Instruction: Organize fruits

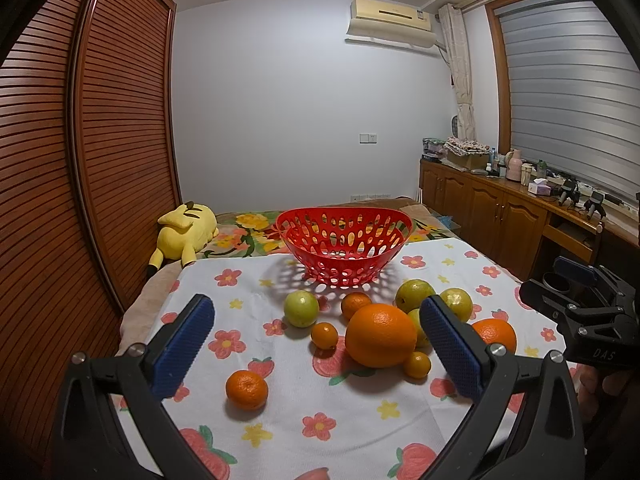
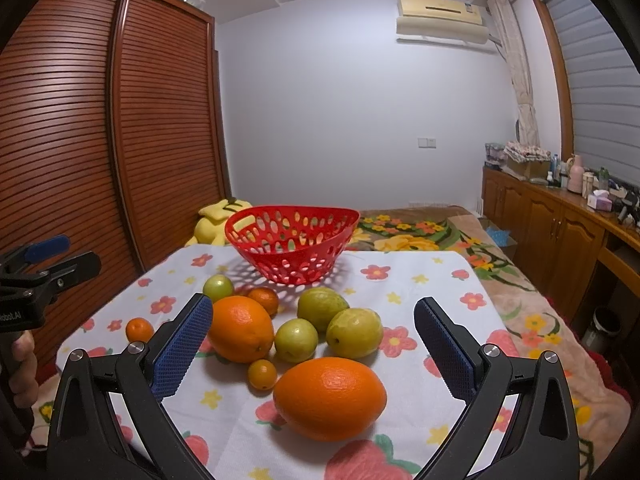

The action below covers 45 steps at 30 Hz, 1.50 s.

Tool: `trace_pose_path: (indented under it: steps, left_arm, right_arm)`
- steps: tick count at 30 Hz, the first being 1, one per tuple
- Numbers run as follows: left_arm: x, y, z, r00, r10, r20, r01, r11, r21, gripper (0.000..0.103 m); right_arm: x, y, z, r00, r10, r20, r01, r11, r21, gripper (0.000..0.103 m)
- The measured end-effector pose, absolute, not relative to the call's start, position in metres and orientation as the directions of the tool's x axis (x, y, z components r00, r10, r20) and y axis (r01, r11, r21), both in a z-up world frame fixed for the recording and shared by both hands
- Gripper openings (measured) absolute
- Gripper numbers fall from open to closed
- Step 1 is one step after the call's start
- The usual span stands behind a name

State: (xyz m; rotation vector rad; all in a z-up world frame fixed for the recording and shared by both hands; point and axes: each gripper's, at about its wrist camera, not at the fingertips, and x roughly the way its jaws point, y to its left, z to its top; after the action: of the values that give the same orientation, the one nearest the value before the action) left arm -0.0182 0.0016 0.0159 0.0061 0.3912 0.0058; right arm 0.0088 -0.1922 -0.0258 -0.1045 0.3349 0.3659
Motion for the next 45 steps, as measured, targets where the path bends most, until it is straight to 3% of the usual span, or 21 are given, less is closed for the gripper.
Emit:
trace_pose_path:
  steps: [30, 45]
  left_arm:
    - [-0.021, 0.002, 0.017, 0.925, 0.001, -0.379, 0.002, 1.0, 0.008, 0.103]
    - [0.002, 0.007, -0.022, 0.893, 0.009, -0.45, -0.016, 1.0, -0.011, 0.103]
  right_arm:
    - [0.006, -0.19, -0.023, 0.879, 0.335, -0.34, -0.369, 0.929, -0.04, 0.102]
    - [0.021, -0.194, -0.052, 0.851, 0.316, -0.42, -0.369, 0.928, -0.048, 0.102]
